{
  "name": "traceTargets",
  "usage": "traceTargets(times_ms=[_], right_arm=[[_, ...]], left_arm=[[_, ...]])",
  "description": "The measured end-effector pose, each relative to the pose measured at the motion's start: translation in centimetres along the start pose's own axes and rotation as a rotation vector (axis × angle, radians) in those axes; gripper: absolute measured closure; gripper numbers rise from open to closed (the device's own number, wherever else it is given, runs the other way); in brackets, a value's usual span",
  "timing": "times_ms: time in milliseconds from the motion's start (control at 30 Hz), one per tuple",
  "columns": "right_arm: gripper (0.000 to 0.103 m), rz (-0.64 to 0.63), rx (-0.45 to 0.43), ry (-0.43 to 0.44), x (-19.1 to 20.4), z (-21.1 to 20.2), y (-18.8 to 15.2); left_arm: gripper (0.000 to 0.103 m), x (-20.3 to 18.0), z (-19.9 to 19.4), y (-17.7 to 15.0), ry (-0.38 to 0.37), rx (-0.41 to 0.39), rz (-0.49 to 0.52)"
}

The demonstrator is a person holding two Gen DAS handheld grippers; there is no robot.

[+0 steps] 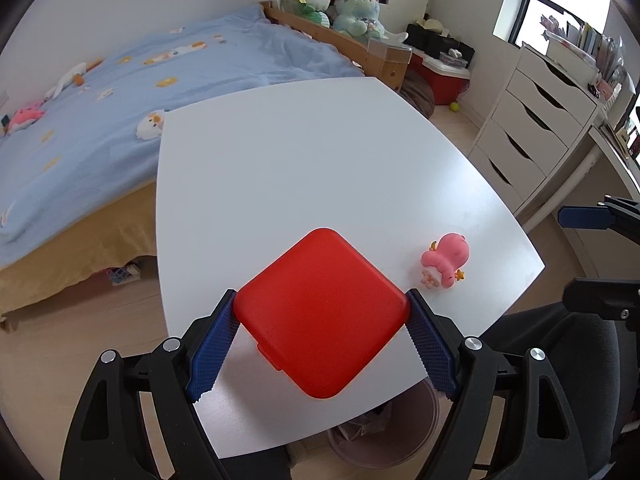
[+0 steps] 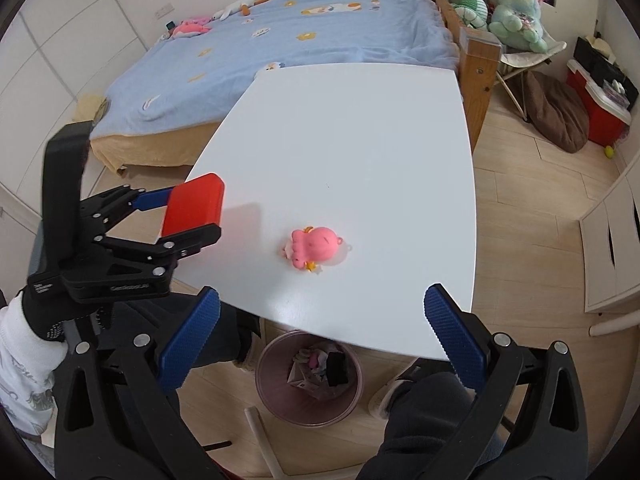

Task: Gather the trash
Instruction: 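Lift the red case with the left tool while the right tool reaches for the pink pig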

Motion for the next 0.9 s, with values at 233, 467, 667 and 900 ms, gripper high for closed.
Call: traceTargets(times_ms=[233,467,667,900], right_arm=[[0.003,-0.062,0.065,-0.009,0.6,3.3,1.3],[0.003,-0.119,0.146,-0.015,1.2,6.6,2.1],[0.024,-0.145,0.179,-0.033,1.5,8.2,2.3],[0.038,-0.157,0.185,-0.051,1.7,8.7,2.2]], left_arm=[[0.024,1.2,-1.1,0.0,-0.001,-0.018,-0.026],[0.024,2.2,-1.2,-0.4,0.003,-0.015,-0.047],[0.024,2.7,-1.0,-0.8,-0.004,-0.011,-0.060],[0.024,3.0,-0.7,-0.9,-0.016,-0.005,-0.069]])
Point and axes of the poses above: each gripper's, at about its wrist camera, not at the fingertips, and z roughly the way its jaws point, x to its left, y to its top, the point moved 6 cm from there along z, roughly the way its jaws point, and after that the axes turned 13 degrees about -z, right-handed, at the moved point
